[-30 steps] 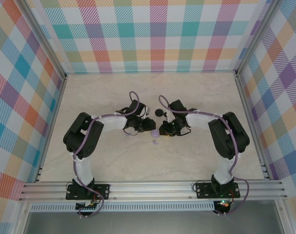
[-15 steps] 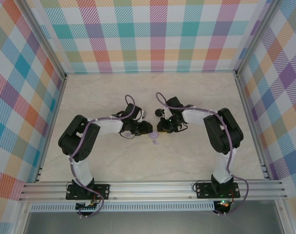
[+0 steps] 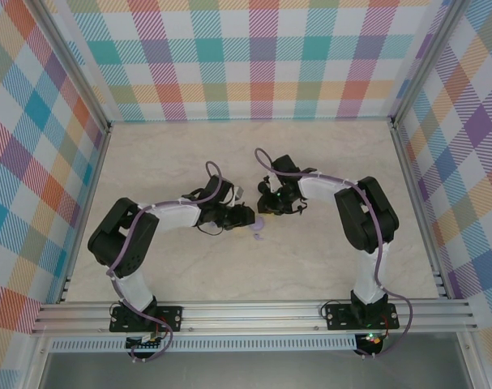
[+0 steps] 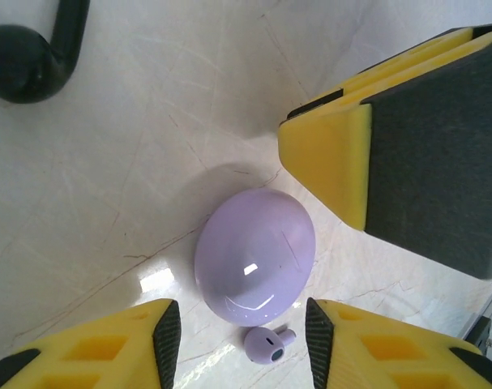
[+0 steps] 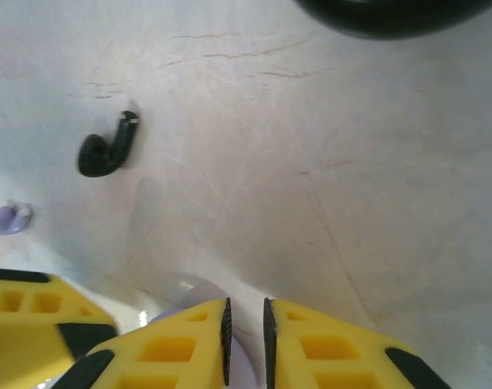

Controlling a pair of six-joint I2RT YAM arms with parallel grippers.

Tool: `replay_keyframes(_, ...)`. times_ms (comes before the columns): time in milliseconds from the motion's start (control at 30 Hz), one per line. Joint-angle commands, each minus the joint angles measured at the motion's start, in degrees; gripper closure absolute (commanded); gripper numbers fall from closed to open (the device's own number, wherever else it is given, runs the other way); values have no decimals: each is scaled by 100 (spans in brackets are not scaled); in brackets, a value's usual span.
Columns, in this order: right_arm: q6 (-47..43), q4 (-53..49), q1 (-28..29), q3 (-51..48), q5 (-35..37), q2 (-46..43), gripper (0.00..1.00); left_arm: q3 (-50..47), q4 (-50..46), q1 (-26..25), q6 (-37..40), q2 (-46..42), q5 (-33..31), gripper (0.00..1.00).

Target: Insert wireless bluetooth earbuds into charging case

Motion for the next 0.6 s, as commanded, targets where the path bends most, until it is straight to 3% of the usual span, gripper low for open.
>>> replay_keyframes(0,-70,-329,6,66,466,-327,78,229,-321,57,209,-152,-77,53)
replay_keyframes(200,-57,-378,-49,-367,405,-849,77,694,-588,225,572,132,48,52)
replay_keyframes(567,158,256,-39,-1231,-951,-1116,74,1345,-766,381,970,927,642,51)
